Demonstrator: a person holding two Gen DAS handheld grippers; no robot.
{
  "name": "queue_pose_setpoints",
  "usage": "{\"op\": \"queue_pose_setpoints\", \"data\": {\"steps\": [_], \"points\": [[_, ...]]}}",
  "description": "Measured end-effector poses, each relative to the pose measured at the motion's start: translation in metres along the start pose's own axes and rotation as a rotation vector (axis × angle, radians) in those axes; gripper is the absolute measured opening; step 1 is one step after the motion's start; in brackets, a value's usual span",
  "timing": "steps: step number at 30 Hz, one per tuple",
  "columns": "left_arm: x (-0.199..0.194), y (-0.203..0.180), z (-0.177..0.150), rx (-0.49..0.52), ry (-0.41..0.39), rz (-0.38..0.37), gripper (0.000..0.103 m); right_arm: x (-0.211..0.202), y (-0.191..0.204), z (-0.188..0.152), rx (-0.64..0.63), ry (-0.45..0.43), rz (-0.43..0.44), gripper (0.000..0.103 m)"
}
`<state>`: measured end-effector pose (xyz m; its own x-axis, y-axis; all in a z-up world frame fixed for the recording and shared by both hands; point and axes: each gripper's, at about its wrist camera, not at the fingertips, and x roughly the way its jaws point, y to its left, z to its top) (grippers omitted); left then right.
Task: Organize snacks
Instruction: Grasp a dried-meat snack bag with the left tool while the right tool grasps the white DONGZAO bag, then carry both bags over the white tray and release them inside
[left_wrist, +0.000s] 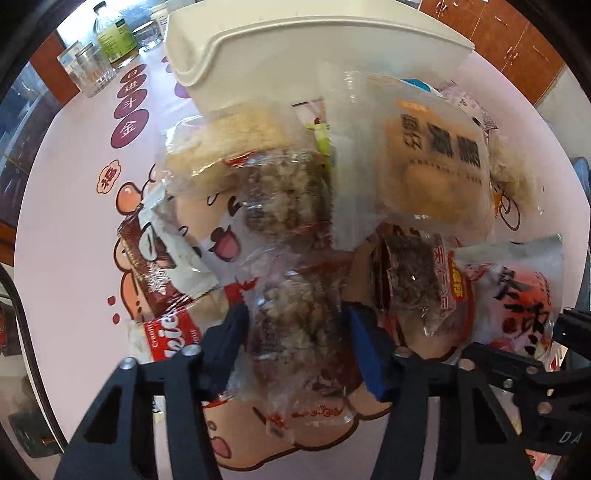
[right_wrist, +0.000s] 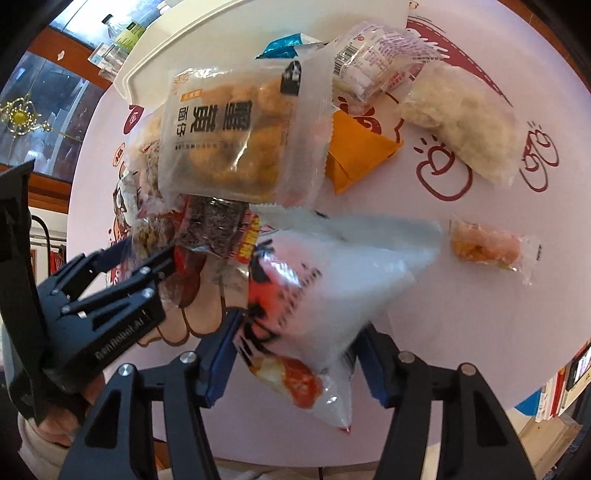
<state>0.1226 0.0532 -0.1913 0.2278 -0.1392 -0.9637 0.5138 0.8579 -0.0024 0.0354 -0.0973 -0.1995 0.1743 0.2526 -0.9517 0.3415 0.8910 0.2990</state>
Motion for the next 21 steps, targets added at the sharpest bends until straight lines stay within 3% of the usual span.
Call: {"op": "queue_pose_setpoints", "data": {"steps": [4, 9, 21], "points": [[0.001, -0.006, 0.004, 0.0, -0.019, -0.015, 0.041, -0.003, 0.008, 0.003, -0.045, -0.026, -0.024, 0.058], [-0.011, -0.005, -0.001, -0.037, -0.038, -0.018, 0.04, -0.02, 0.015, 0.002, -0.102, -0.066, -0.036, 0.043], [-0.096, 0.006, 0.008, -0.079, -0.221, -0.055, 0.04, -0.109, 0.04, 0.009, -0.227, -0.294, -0.114, 0.042]]}}
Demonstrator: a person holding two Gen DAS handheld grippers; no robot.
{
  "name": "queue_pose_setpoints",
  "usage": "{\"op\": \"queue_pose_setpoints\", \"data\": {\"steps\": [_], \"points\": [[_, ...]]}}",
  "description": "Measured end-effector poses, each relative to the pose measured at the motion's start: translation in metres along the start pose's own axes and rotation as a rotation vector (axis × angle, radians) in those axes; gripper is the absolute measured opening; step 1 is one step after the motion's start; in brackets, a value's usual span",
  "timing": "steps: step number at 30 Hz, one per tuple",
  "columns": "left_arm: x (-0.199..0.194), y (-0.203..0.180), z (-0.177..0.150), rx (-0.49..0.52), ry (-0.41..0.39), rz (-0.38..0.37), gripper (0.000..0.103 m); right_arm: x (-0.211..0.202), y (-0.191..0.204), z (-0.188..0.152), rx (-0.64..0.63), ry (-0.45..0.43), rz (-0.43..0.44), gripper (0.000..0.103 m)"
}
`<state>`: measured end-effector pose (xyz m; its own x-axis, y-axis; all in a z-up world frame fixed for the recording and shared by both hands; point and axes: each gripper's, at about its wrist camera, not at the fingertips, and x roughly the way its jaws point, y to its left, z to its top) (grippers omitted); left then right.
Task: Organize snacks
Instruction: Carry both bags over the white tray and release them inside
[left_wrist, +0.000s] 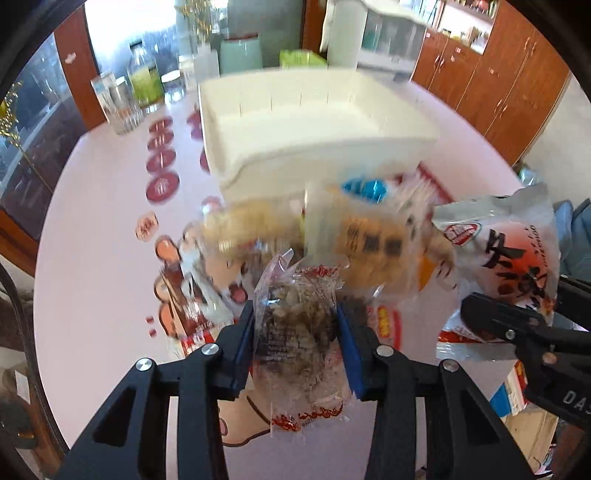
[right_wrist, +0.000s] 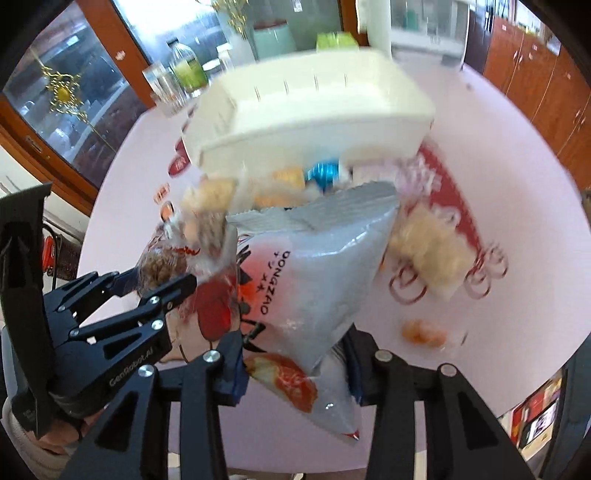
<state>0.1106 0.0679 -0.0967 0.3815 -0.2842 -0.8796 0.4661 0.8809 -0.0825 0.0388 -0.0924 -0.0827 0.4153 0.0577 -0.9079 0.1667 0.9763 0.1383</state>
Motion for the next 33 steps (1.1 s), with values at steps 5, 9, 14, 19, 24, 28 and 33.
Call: {"op": "queue_pose_setpoints", "data": {"steps": [5, 9, 14, 19, 24, 28, 33], "points": [[-0.03, -0.009, 0.024, 0.01, -0.084, -0.001, 0.04, -0.022, 0.012, 0.016, -0.048, -0.094, -0.041, 0.042], [-0.045, -0.015, 0.046, 0.015, -0.145, 0.016, 0.04, -0.035, 0.013, 0.031, -0.077, -0.142, -0.054, 0.042], [-0.05, -0.021, 0.076, -0.025, -0.186, 0.067, 0.04, -0.046, 0.017, 0.056, -0.16, -0.22, -0.085, 0.042], [-0.044, -0.025, 0.107, -0.086, -0.199, 0.114, 0.04, -0.05, 0.008, 0.089, -0.245, -0.292, -0.129, 0.042], [-0.031, -0.03, 0.133, -0.134, -0.212, 0.171, 0.04, -0.046, -0.004, 0.122, -0.305, -0.344, -0.141, 0.042], [-0.018, -0.034, 0.153, -0.161, -0.214, 0.214, 0.04, -0.036, -0.015, 0.148, -0.329, -0.361, -0.126, 0.042], [-0.001, -0.034, 0.172, -0.19, -0.213, 0.253, 0.04, -0.017, -0.027, 0.175, -0.336, -0.352, -0.096, 0.042]]}}
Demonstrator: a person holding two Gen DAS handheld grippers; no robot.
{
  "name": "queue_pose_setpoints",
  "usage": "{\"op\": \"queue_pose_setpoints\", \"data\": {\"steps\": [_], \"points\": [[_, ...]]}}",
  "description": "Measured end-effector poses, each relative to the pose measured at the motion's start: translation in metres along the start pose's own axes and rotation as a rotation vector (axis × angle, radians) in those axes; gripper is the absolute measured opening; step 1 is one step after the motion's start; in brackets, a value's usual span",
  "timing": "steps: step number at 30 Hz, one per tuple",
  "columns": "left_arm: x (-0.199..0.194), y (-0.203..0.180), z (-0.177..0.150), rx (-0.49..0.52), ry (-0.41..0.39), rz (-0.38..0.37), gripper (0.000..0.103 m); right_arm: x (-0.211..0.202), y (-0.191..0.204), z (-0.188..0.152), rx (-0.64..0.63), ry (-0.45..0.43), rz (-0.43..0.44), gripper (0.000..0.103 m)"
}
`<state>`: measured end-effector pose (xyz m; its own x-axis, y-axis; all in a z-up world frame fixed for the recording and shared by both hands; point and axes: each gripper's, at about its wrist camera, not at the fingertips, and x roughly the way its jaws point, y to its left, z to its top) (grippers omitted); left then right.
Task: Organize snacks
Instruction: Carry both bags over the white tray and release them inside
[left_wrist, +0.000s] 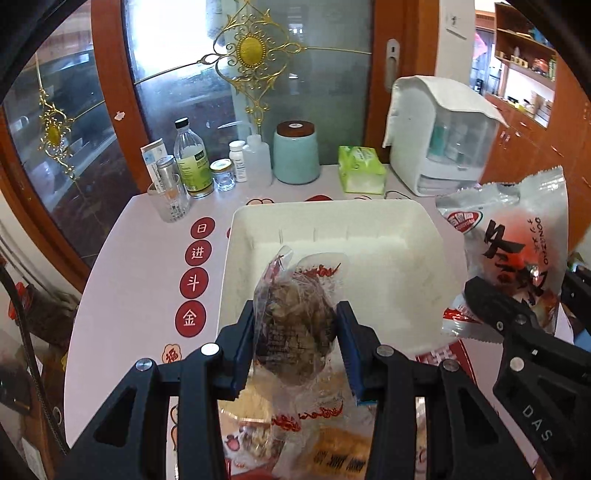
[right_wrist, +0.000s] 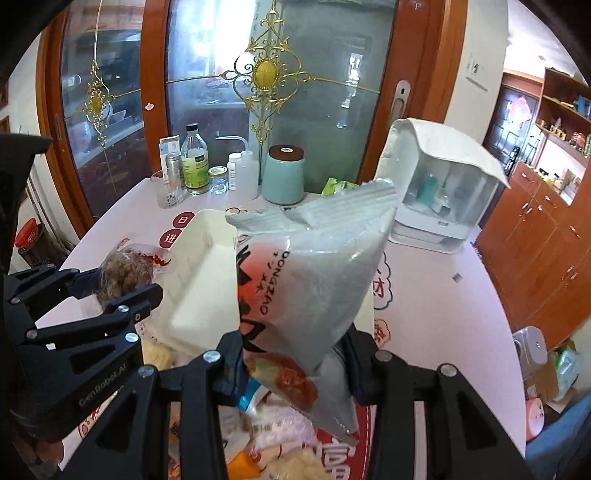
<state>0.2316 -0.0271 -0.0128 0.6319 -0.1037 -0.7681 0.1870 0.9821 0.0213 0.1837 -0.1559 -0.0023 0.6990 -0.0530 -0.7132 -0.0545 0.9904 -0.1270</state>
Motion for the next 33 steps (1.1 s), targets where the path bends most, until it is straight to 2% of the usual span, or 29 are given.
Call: {"op": "queue_pose_setpoints", "data": {"steps": [16, 26, 30, 31, 33], "points": [[0.064, -0.006, 0.013, -0.01, 0.052, 0.05, 0.04, 0.079, -0.018, -0.001, 0.067, 0.096, 0.055, 0.042], [0.084, -0.008, 0.012, 0.0, 0.074, 0.043, 0.04, 0.106, -0.024, -0.005, 0.109, 0.142, 0.045, 0.042], [0.092, -0.009, 0.011, 0.004, 0.083, 0.065, 0.042, 0.115, -0.024, -0.006, 0.111, 0.16, 0.041, 0.043], [0.094, -0.009, 0.012, 0.004, 0.088, 0.069, 0.045, 0.116, -0.024, -0.006, 0.112, 0.164, 0.043, 0.044], [0.097, -0.008, 0.011, -0.003, 0.103, 0.076, 0.08, 0.118, -0.022, -0.007, 0.107, 0.17, 0.046, 0.045]]}}
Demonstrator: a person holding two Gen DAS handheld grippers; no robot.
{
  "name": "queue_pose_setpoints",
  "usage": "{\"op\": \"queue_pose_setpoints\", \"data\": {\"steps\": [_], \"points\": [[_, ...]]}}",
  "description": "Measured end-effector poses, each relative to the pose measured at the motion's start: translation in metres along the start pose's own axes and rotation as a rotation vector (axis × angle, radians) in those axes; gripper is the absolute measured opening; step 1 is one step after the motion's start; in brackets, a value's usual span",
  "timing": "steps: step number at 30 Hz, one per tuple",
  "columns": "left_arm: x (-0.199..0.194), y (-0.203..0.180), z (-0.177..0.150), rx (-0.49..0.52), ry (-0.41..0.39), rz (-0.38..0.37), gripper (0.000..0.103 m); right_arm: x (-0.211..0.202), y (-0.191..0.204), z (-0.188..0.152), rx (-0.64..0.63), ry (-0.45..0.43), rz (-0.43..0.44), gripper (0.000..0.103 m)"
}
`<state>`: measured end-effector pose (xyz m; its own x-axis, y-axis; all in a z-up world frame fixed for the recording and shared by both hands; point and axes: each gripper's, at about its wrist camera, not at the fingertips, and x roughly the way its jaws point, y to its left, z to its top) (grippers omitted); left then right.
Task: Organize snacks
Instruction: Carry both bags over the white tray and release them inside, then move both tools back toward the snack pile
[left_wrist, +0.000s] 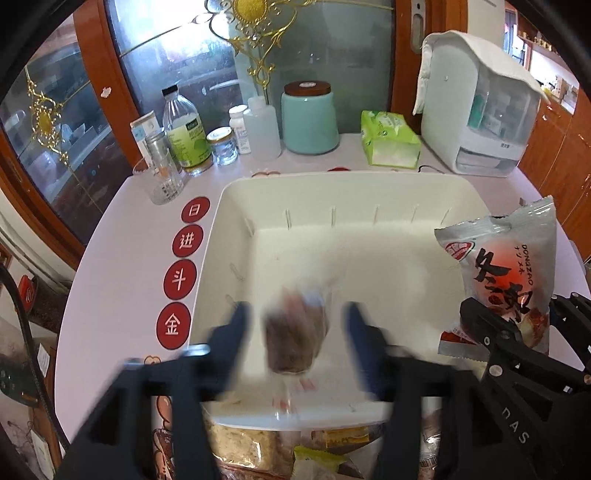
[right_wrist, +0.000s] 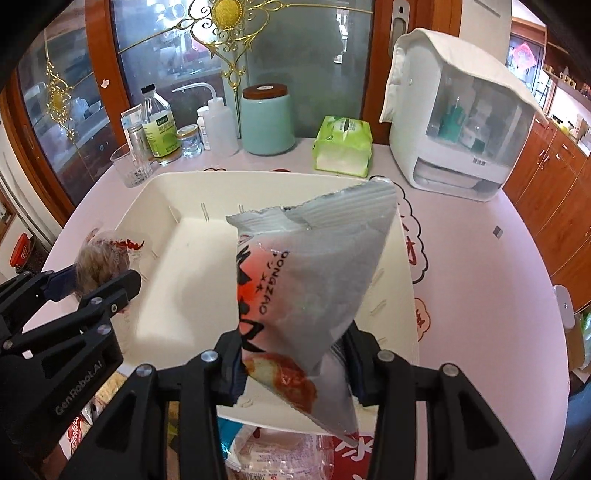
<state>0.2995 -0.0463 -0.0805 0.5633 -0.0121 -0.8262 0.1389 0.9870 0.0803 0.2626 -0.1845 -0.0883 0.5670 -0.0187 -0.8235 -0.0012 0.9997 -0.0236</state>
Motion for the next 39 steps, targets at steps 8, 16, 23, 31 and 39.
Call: {"op": "queue_pose_setpoints", "data": {"steps": [8, 16, 23, 31, 39], "points": [[0.001, 0.01, -0.005, -0.018, 0.006, 0.038, 0.088, -0.003, 0.003, -0.002, -0.024, -0.026, -0.046, 0.053], [-0.013, 0.008, -0.013, -0.015, -0.002, 0.043, 0.088, -0.019, 0.001, -0.005, -0.022, -0.05, -0.054, 0.054], [-0.039, 0.012, -0.024, -0.024, -0.025, 0.06, 0.088, -0.044, 0.003, -0.009, -0.024, -0.085, -0.052, 0.054], [-0.082, 0.028, -0.043, -0.064, -0.065, 0.083, 0.088, -0.081, 0.01, -0.02, -0.041, -0.132, -0.043, 0.054], [-0.13, 0.057, -0.074, -0.112, -0.1, 0.116, 0.089, -0.116, 0.025, -0.037, -0.082, -0.157, -0.002, 0.054]]}}
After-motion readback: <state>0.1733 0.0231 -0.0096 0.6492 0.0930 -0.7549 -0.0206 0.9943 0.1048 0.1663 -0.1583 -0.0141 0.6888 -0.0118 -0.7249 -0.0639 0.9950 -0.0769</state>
